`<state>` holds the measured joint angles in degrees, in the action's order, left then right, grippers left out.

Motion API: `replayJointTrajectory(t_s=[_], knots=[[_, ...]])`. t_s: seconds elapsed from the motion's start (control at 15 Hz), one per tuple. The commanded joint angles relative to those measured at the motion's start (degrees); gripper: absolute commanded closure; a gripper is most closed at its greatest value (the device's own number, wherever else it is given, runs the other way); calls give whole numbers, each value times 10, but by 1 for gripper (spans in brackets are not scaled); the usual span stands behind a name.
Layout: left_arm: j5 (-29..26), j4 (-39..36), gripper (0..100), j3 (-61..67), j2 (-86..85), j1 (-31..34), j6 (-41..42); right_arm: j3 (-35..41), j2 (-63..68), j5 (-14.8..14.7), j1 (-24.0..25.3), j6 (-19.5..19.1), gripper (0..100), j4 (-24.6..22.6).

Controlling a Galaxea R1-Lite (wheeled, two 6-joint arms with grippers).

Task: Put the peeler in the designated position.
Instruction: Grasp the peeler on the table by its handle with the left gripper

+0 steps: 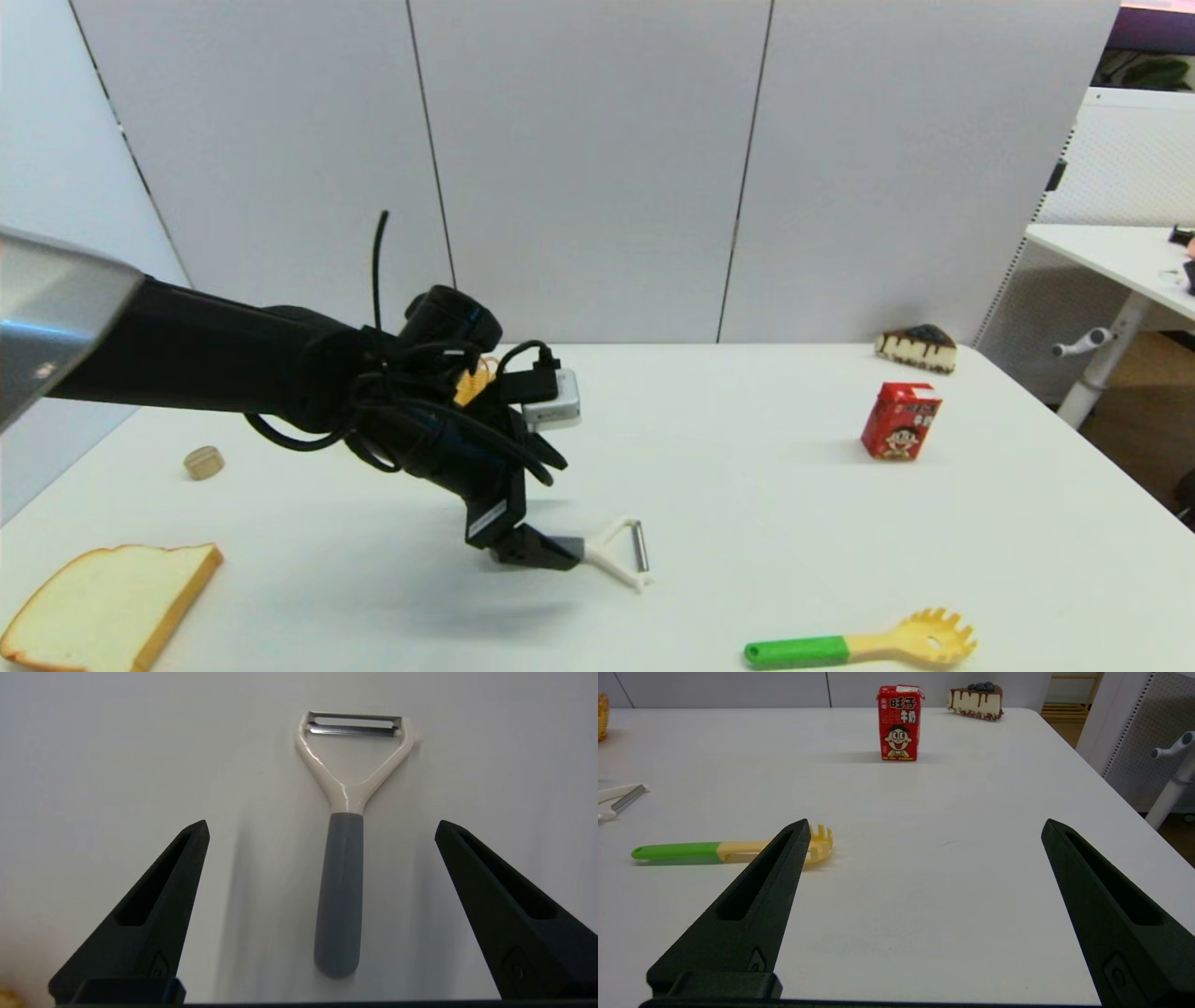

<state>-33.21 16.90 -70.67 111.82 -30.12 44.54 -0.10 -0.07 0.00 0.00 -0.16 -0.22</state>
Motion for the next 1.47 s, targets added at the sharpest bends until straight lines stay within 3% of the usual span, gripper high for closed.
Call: replayJointTrajectory(t_s=[0.07,1.47], knots=[[9,3,0,6,30,-7,2,0,1,0,0,-2,0,0],[86,29,0,-5,30,-7,1,0,1,0,0,0,0,0]])
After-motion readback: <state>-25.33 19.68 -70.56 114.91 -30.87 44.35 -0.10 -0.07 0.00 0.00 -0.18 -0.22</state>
